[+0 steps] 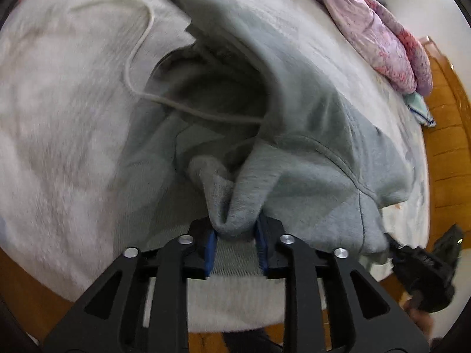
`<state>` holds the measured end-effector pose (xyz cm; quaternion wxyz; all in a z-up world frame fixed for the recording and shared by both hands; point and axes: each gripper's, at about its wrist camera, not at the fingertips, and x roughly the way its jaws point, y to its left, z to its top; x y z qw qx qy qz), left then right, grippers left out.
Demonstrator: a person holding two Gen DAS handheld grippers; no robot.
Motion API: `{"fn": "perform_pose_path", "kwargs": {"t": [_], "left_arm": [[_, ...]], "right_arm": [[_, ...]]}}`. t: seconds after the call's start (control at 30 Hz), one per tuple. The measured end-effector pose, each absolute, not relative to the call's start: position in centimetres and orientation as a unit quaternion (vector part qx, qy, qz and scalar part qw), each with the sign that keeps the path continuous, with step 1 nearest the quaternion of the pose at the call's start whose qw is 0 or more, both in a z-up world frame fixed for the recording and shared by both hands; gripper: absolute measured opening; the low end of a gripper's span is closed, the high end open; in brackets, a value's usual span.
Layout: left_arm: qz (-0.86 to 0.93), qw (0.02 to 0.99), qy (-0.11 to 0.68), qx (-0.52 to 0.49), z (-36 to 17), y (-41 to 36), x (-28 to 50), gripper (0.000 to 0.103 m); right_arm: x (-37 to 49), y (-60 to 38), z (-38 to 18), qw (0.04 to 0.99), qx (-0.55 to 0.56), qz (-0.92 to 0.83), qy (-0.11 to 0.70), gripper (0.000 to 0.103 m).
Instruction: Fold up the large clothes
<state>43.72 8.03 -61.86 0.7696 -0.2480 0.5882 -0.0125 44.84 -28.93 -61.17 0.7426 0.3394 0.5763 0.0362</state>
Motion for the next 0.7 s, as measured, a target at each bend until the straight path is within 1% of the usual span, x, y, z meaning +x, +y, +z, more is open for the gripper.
{"fn": "perform_pose_path", "kwargs": {"t": [0.03, 0.07, 0.1, 0.17, 0.2, 0.27, 0.3, 0.43, 0.47, 0.5, 0.53, 0.57, 0.63, 0.7], "left_arm": [[-0.01, 0.77, 0.586, -0.252, -61.6, 8.5, 43.5, 0.052], [0.0, 0.777, 0.575, -0.257, -61.0, 9.2, 43.3, 0.069], [0.008, 0.784, 0.562, -0.264, -60.4, 9.9, 43.0, 0.071], [0.018, 0.787, 0.544, -0.289, -59.3, 11.5, 43.4, 0.077], [0.019, 0.787, 0.535, -0.306, -59.0, 12.1, 43.5, 0.078], [0.032, 0.789, 0.518, -0.329, -58.5, 13.1, 44.7, 0.082], [0.036, 0.79, 0.513, -0.333, -58.6, 13.3, 45.5, 0.082], [0.046, 0.789, 0.502, -0.35, -59.6, 13.6, 49.2, 0.082], [0.052, 0.785, 0.51, -0.348, -60.3, 13.6, 50.2, 0.082], [0.057, 0.779, 0.519, -0.348, -60.6, 13.4, 51.1, 0.08], [0.057, 0.775, 0.52, -0.355, -60.8, 13.3, 51.8, 0.07], [0.062, 0.78, 0.519, -0.344, -60.3, 13.3, 52.4, 0.038], [0.046, 0.784, 0.524, -0.33, -59.4, 13.2, 53.1, 0.012], [0.037, 0.787, 0.517, -0.335, -57.8, 13.7, 52.5, 0.012]], "right_arm": [[44.6, -29.2, -60.9, 0.745, 0.345, 0.033, 0.569, 0.013], [44.5, -29.6, -60.4, 0.749, 0.353, 0.03, 0.56, 0.016], [44.4, -30.1, -59.8, 0.753, 0.358, 0.022, 0.551, 0.022], [44.7, -31.4, -59.0, 0.756, 0.39, 0.005, 0.525, 0.051], [45.1, -32.4, -58.8, 0.755, 0.413, -0.006, 0.509, 0.059], [46.7, -34.3, -59.1, 0.753, 0.451, -0.013, 0.479, 0.059], [47.4, -34.8, -59.2, 0.753, 0.456, -0.013, 0.475, 0.059], [52.4, -35.4, -62.5, 0.717, 0.485, -0.002, 0.5, 0.059], [53.2, -35.5, -63.5, 0.705, 0.495, -0.006, 0.508, 0.055], [53.3, -35.9, -63.7, 0.705, 0.503, -0.004, 0.499, 0.038], [53.6, -36.1, -63.3, 0.713, 0.509, 0.003, 0.482, 0.018], [54.0, -36.1, -62.7, 0.721, 0.504, 0.008, 0.475, 0.011], [54.4, -35.9, -60.6, 0.736, 0.488, 0.034, 0.467, 0.009], [54.3, -35.3, -58.1, 0.75, 0.465, 0.056, 0.467, 0.008]]}}
